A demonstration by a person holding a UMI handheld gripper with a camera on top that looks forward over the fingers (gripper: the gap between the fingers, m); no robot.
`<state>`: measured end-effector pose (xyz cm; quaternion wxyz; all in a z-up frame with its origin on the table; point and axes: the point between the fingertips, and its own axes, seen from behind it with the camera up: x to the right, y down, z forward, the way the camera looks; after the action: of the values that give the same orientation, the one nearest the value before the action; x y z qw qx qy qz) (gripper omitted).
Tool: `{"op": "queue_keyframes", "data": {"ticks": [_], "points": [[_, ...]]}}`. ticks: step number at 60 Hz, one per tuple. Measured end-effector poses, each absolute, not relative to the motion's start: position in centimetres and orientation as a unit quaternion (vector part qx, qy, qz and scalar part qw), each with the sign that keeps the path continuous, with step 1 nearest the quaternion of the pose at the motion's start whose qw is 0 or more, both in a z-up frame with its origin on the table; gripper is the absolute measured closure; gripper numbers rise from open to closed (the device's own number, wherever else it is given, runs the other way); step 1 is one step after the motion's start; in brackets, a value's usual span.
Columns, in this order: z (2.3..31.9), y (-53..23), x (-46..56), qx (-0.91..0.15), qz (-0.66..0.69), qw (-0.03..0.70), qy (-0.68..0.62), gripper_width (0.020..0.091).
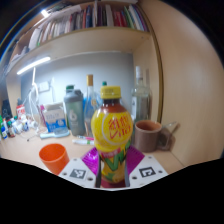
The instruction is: Pour water
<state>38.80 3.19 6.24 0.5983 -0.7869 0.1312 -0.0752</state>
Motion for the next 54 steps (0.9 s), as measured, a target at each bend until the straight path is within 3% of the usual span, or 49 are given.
{"op": "queue_keyframes", "data": {"ticks": [6,13,19,24,28,36,54], "points": [[6.7,3.4,38.8,-0.766,-0.086,0.625,0.119,0.0763],[6.6,3.6,38.8,-0.769,-0.084,0.621,0.122,0.0696],[5.9,3.2,38.9,-0.793,-0.086,0.591,0.116,0.0539],[4.3,2.0,38.2,-0.826,-0.061,0.547,0.122,0.0235],[4.7,0.5,37.5,-0.83,-0.043,0.539,0.135,0.0274],[7.8,-3.8,37.1,-0.825,-0.061,0.54,0.154,0.0268],[18.5,-14.9,29.8,-0.819,-0.093,0.549,0.142,0.0271]]}}
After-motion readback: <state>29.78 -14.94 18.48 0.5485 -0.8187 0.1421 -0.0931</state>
